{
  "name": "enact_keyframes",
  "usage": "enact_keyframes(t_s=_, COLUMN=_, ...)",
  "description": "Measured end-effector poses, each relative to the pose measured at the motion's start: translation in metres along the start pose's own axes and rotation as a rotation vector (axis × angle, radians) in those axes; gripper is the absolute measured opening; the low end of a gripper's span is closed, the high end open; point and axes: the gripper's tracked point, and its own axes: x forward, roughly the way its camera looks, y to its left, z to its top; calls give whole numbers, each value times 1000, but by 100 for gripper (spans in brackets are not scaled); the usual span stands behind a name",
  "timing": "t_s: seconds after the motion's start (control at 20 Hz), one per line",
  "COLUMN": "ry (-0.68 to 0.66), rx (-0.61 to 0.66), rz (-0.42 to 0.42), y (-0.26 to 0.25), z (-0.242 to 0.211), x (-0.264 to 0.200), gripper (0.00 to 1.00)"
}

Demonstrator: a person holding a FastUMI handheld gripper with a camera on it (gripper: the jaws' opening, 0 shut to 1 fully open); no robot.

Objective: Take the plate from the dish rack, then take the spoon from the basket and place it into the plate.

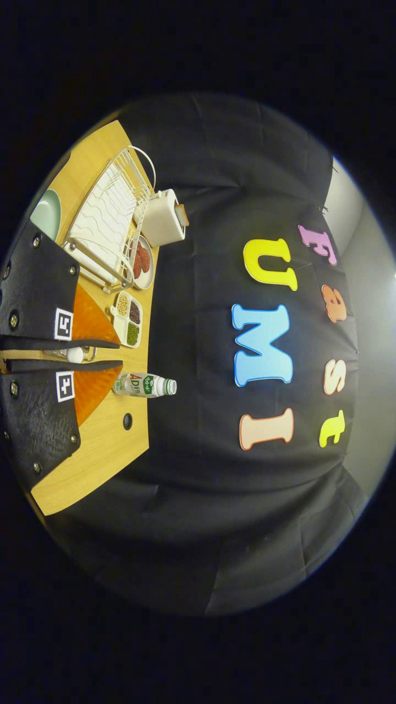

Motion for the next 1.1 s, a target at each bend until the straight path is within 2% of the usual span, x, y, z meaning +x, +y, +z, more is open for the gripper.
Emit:
enact_keyframes(t_s=0.3, ry=-2, rx=-44, rz=-13, y=14, z=41, x=-35, gripper=6)
enact_keyframes(t_s=0.5, ry=7, rx=-5, rz=-24, y=26, z=56, x=-59, gripper=6)
enact_keyframes(t_s=0.8, ry=21, rx=-20, rz=-54, y=36, z=56, x=-76, gripper=6)
enact_keyframes(t_s=1.1, ry=87, rx=-23, rz=-22, y=71, z=35, x=-80, gripper=6)
